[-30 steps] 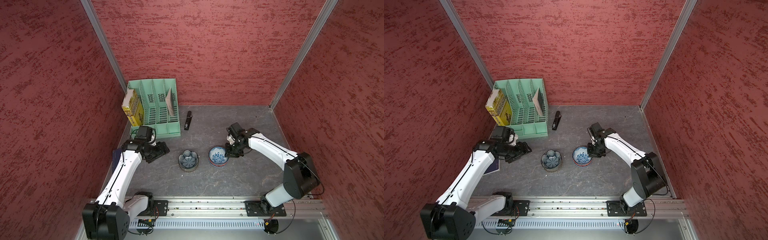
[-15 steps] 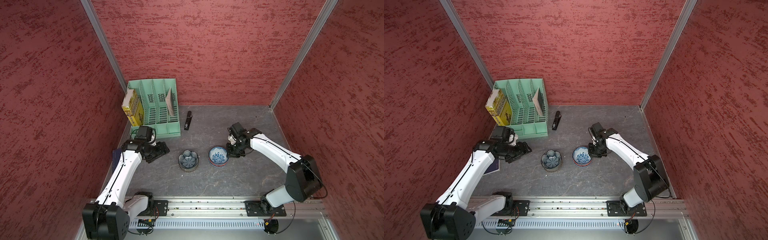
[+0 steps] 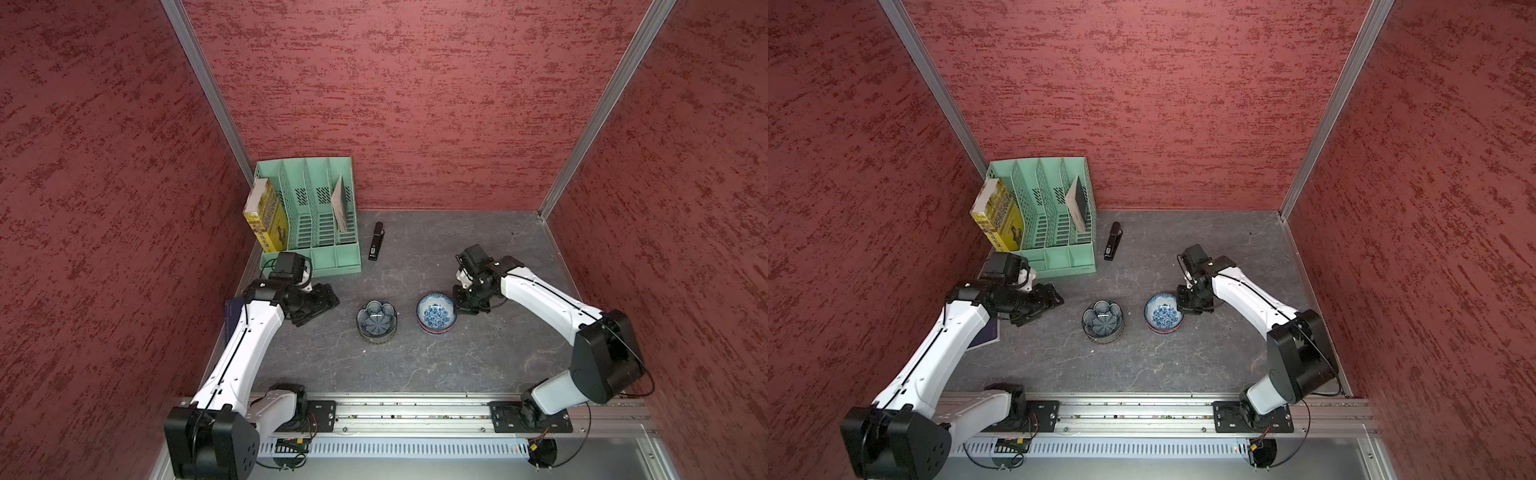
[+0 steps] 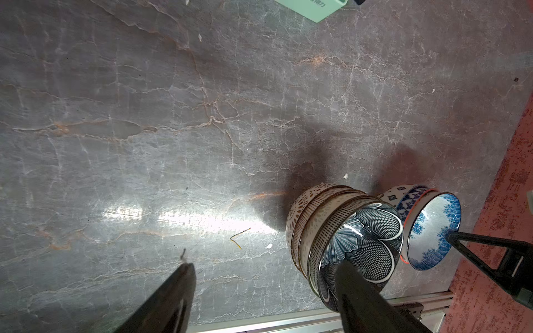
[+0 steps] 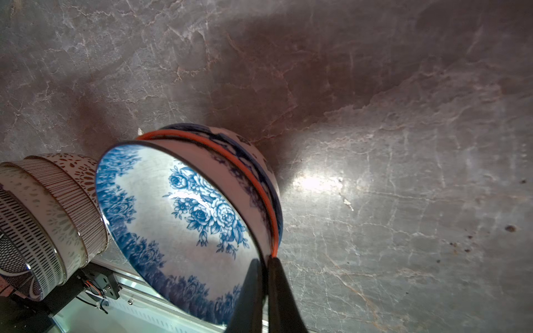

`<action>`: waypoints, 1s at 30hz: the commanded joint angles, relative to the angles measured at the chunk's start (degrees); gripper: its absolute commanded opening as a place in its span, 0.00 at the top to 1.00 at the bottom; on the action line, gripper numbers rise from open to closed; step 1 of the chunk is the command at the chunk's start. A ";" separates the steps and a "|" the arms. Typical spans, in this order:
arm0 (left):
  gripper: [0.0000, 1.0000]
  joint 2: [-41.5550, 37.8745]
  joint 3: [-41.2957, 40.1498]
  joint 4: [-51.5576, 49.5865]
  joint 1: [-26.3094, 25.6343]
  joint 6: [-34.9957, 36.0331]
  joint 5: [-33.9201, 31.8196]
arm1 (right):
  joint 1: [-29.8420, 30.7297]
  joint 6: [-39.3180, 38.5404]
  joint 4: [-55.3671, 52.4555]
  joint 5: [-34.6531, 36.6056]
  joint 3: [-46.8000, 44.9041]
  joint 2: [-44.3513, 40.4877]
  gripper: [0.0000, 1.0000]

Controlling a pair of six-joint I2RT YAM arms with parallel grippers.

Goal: Stack the bowls
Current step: Place the bowl on the bowl.

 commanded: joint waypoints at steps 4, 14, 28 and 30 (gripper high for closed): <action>0.21 0.61 -0.62 0.92 0.45 0.81 0.49 | -0.22 0.32 -0.95 -2.72 0.87 1.63 0.95; 0.21 0.57 -0.79 1.01 0.39 0.73 0.43 | -0.34 0.75 -0.42 -3.89 0.53 1.51 0.97; 0.21 0.65 -0.80 0.93 0.10 0.72 0.47 | -0.68 0.77 0.47 -4.68 -0.49 1.91 0.97; 0.20 0.66 -0.86 0.97 0.06 0.65 0.43 | -0.74 0.74 0.54 -4.81 -0.54 1.98 0.97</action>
